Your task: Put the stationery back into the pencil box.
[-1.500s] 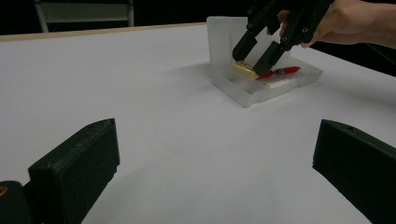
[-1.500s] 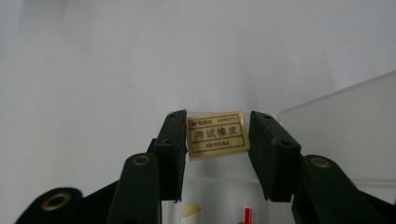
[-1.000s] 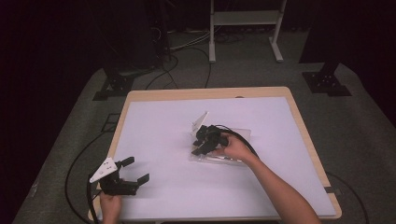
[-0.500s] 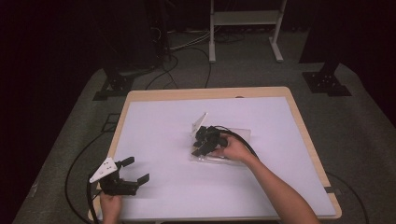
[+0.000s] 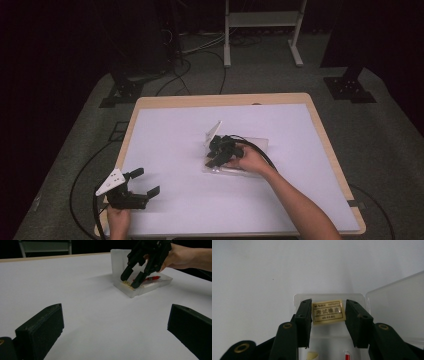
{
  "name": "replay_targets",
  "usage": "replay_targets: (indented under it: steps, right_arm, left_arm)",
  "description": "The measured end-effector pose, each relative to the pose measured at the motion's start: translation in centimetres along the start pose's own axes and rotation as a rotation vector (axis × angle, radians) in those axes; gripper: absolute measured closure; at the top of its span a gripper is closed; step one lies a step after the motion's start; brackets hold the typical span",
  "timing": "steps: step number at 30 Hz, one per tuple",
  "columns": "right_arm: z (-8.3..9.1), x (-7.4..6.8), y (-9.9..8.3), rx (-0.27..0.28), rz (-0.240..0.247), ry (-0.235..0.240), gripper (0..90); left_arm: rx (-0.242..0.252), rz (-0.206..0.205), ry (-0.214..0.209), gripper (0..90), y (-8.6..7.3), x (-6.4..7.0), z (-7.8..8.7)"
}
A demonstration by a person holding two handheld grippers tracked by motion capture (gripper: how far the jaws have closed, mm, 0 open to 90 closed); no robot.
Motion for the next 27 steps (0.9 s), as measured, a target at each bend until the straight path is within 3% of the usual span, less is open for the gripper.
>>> replay_targets:
  steps: [22,27]
  right_arm:
    - [0.2,0.2,0.1,0.029,-0.017,0.011,55.4]
    - [1.3,0.0,0.2,0.048,-0.023,0.012,55.0]
  left_arm:
    - [0.000,0.002,0.002,0.0,0.0,0.0,0.0]
    - [0.002,0.003,0.003,0.0,0.0,0.0,-0.1]
Point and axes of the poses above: each handheld gripper's, and its own axes: z roughly backward along the jaws, y roughly out of its top, x roughly to its right, the point moved 6 cm from there along -z, roughly forward along the jaws, and after that the axes turned 3 degrees about -x, right-handed, at the moved point
